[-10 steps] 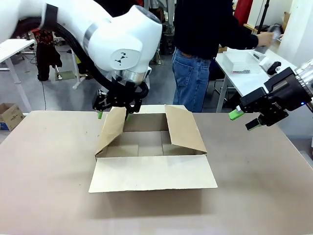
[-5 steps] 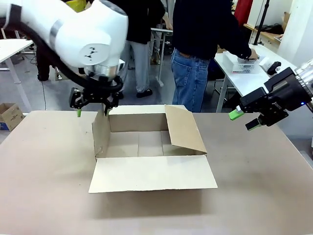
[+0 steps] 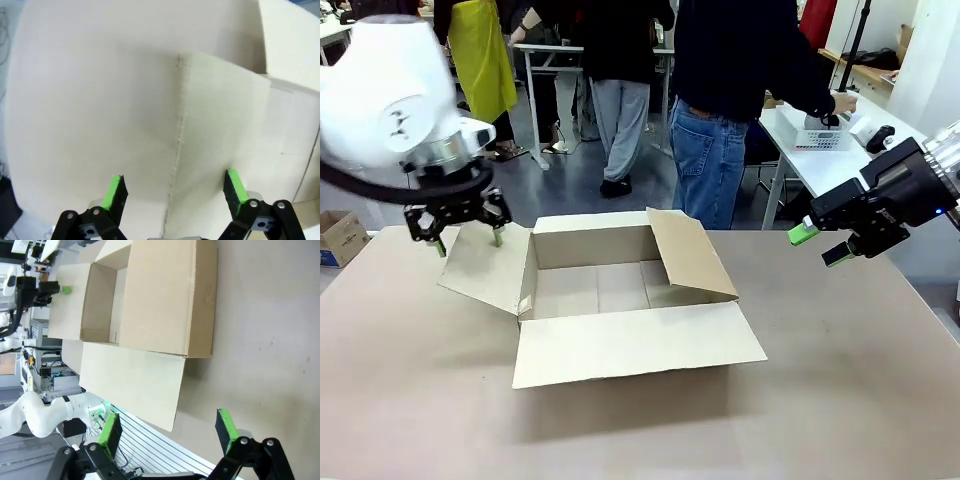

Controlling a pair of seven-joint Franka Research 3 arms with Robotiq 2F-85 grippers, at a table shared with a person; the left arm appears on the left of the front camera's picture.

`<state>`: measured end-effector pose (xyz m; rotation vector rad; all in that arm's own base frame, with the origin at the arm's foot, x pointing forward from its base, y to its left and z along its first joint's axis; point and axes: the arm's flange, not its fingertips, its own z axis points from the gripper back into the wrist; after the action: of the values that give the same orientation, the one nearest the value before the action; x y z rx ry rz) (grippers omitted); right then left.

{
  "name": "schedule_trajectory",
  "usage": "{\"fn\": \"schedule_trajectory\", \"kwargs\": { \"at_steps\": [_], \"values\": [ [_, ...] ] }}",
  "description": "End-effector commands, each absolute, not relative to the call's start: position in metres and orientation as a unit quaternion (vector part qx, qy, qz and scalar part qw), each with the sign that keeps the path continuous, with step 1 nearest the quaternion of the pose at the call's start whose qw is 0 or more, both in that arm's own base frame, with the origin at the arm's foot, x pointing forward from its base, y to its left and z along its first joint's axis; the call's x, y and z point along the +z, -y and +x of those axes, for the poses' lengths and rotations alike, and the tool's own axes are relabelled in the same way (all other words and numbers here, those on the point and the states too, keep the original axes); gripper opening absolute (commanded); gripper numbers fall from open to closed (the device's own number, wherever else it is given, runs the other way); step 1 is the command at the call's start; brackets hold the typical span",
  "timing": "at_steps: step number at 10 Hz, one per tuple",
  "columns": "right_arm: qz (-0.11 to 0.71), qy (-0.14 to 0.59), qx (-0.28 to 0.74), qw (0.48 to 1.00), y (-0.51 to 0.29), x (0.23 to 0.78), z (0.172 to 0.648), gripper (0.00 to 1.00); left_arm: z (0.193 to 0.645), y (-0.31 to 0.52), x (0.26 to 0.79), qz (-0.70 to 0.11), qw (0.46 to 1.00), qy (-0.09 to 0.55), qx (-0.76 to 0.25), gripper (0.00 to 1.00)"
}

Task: Pack the gift set into the box.
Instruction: Place both hands on the side flaps of the Package Box and spread them outward.

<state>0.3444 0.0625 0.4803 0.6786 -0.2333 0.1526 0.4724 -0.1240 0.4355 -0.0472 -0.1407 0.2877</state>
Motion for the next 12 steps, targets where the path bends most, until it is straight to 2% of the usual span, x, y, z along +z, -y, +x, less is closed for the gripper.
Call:
{"fn": "schedule_trajectory", "kwargs": {
  "at_steps": [1, 3, 5, 6, 9, 12],
  "values": [
    [0.331, 0.124, 0.082, 0.932, -0.062, 0.479, 0.347, 1.00, 0.465, 0.098, 0.416, -0.094, 0.992, 0.060, 0.053, 1.00],
    [0.331, 0.124, 0.082, 0.932, -0.062, 0.479, 0.347, 1.00, 0.469, 0.082, 0.407, -0.157, 0.983, 0.086, -0.041, 1.00],
    [0.331, 0.124, 0.082, 0.932, -0.062, 0.479, 0.347, 1.00, 0.481, 0.075, 0.397, -0.214, 0.970, 0.072, -0.092, 1.00],
    [0.331, 0.124, 0.082, 0.932, -0.062, 0.479, 0.347, 1.00, 0.472, 0.087, 0.409, -0.138, 0.985, 0.098, -0.025, 1.00],
    [0.332, 0.114, 0.075, 0.933, -0.063, 0.480, 0.344, 1.00, 0.472, 0.087, 0.409, -0.138, 0.985, 0.098, -0.025, 1.00],
    [0.121, 0.161, 0.093, 0.975, -0.233, 0.532, 0.350, 1.00, 0.472, 0.087, 0.409, -0.138, 0.985, 0.098, -0.025, 1.00]
  ]
}}
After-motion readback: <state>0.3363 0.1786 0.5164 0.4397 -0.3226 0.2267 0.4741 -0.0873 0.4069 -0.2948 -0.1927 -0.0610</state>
